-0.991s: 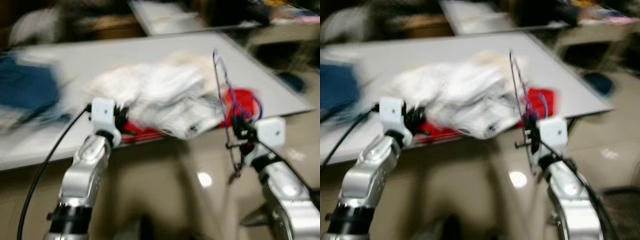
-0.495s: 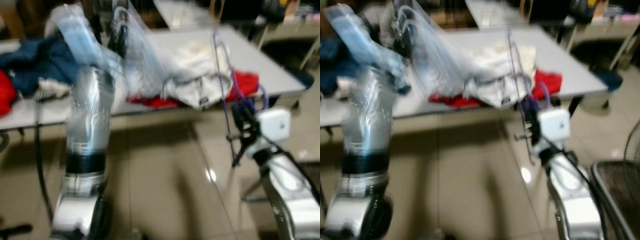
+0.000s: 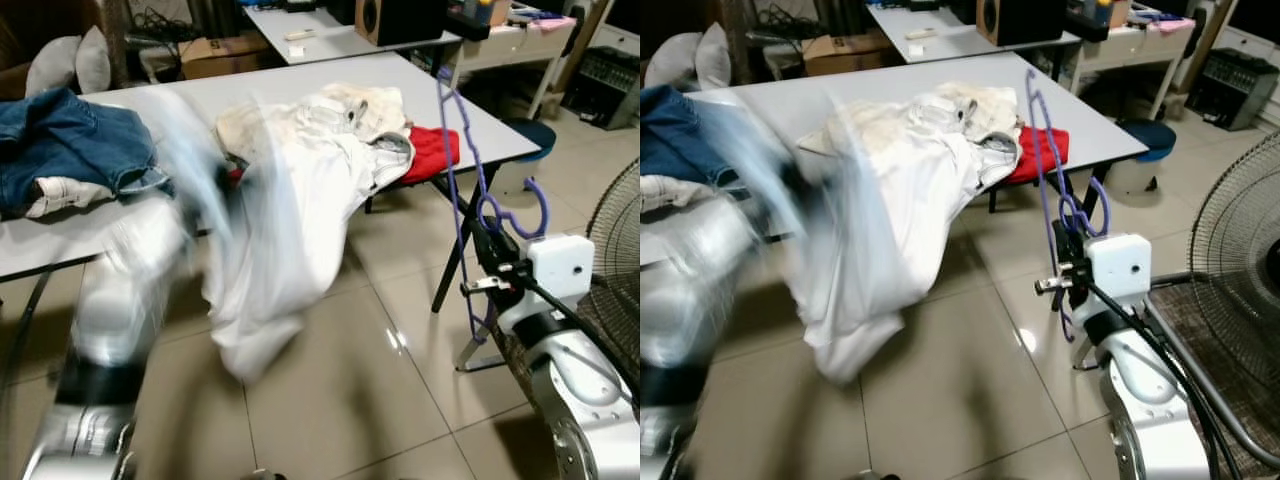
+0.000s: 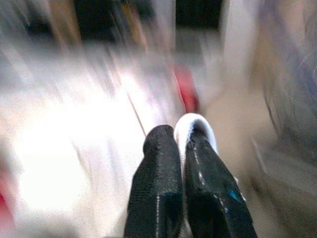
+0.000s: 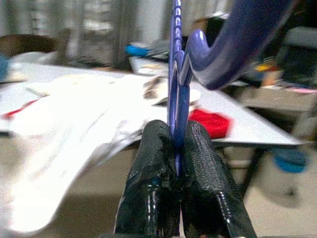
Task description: Hang hanger
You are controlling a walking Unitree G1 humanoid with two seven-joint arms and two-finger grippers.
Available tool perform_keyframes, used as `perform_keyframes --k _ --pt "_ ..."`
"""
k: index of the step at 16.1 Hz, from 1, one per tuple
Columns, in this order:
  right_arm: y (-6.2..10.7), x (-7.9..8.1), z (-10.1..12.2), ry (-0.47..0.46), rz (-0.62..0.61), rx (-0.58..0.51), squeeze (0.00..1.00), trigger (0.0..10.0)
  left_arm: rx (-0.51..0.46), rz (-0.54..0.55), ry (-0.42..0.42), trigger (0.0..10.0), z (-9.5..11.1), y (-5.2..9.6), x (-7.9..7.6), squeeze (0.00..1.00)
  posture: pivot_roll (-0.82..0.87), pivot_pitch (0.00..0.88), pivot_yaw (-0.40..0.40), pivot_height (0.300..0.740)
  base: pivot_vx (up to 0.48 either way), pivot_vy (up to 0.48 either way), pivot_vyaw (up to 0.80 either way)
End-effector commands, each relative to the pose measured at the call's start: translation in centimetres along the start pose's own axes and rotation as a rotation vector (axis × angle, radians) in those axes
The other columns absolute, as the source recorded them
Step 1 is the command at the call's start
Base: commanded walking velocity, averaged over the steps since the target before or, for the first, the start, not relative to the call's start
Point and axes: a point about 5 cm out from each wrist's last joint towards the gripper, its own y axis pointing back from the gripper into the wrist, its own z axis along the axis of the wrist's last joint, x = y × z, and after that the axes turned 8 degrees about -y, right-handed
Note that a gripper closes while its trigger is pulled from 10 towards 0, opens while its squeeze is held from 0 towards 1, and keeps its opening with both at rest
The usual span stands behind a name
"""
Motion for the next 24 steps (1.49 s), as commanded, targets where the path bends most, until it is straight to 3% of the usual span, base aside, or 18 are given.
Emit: perform_keyframes --k 1,2,3,4,6,8,11,12,15,17,18,20,24 --pt "0.3 0.5 -1.1 -0.017 0.071 0.08 0.0 10.0 0.111 -0.075 0.022 0.0 -2.0 -0.1 -1.6 0.0 -0.15 0.018 0.043 0.74 0.0 0.0 0.0" --pt "0.5 0.7 -1.8 -0.008 0.109 0.123 0.0 10.0 0.155 -0.061 0.045 0.0 -3.1 -0.1 -2.0 0.0 -0.15 0.018 0.041 0.74 0.0 0.0 0.0" --pt "1.2 1.7 -3.5 -0.017 0.196 0.231 0.0 10.0 0.224 -0.009 0.12 0.0 -5.2 -0.3 -2.4 0.0 -0.15 0.017 0.04 0.74 0.0 0.0 0.0" --pt "1.8 2.2 -4.5 0.043 0.255 0.294 0.0 10.0 0.295 -0.041 0.143 0.0 -6.8 0.0 -3.4 0.0 -0.15 0.016 0.037 0.74 0.0 0.0 0.0" --pt "2.2 2.4 -5.3 0.045 0.247 0.353 0.0 10.0 0.449 -0.227 0.14 0.0 -9.2 1.8 -5.6 0.0 -0.15 0.02 0.032 0.74 0.0 0.0 0.0" --pt "2.3 1.7 -5.9 0.053 0.222 0.407 0.0 10.0 0.542 -0.363 0.113 0.0 -10.1 3.3 -6.9 0.0 -0.14 0.031 0.024 0.74 0.0 0.0 0.0" --pt "2.8 0.9 -6.5 0.092 0.175 0.459 0.0 10.0 0.564 -0.381 0.138 0.0 -10.5 4.1 -7.6 0.0 -0.12 0.097 0.003 0.74 0.0 0.0 0.0" --pt "3.0 0.8 -6.7 0.091 0.169 0.474 0.0 10.0 0.592 -0.411 0.145 0.0 -10.7 5.0 -8.3 0.0 -0.12 0.097 0.003 0.74 0.0 0.0 0.0" --pt "5.3 1.8 -7.4 0.063 0.219 0.556 0.0 10.0 0.675 -0.483 0.229 0.0 -11.1 9.5 -11.1 0.0 -0.08 0.254 -0.022 0.74 0.0 0.0 0.0" --pt "5.4 2.4 -7.2 0.06 0.25 0.511 0.0 10.0 0.686 -0.492 0.223 0.0 -11.0 10.5 -11.7 0.0 -0.08 0.288 -0.021 0.74 0.0 0.0 0.0" --pt "4.6 2.5 -6.4 0.043 0.261 0.433 0.0 10.0 0.665 -0.487 0.203 0.0 -10.7 10.4 -11.7 0.0 -0.07 0.289 -0.026 0.74 0.0 0.0 0.0" --pt "2.1 2.1 -4.2 0.048 0.283 0.254 0.0 10.0 0.58 -0.471 0.157 0.0 -9.9 9.4 -11.5 0.0 -0.07 0.271 -0.035 0.74 0.0 0.0 0.0" --pt "0.5 1.7 -3.5 0.073 0.331 0.189 0.0 10.0 0.509 -0.412 0.097 0.0 -8.6 7.3 -9.6 0.0 -0.07 0.179 -0.057 0.74 0.0 0.0 0.0"
